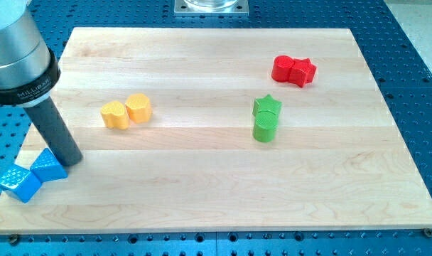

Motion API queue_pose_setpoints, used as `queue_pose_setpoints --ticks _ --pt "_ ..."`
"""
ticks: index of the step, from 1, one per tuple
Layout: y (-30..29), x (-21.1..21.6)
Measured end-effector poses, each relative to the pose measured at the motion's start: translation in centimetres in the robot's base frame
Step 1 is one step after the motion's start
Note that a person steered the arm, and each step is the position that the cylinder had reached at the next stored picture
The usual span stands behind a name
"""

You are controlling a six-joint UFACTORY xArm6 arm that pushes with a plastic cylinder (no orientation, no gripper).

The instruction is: Place the arm bottom of the blue blocks

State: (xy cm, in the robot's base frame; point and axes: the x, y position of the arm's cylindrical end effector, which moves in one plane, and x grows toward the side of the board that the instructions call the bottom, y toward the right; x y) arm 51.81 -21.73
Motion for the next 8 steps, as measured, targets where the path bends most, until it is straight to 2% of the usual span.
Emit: queue_pose_setpoints --ticks 3,5,6,7,8 --pt "0.1 0.0" --pt "12.2 0.1" --pt "15.9 4.2" --pt "12.8 9.9" --pt "12.2 10.1"
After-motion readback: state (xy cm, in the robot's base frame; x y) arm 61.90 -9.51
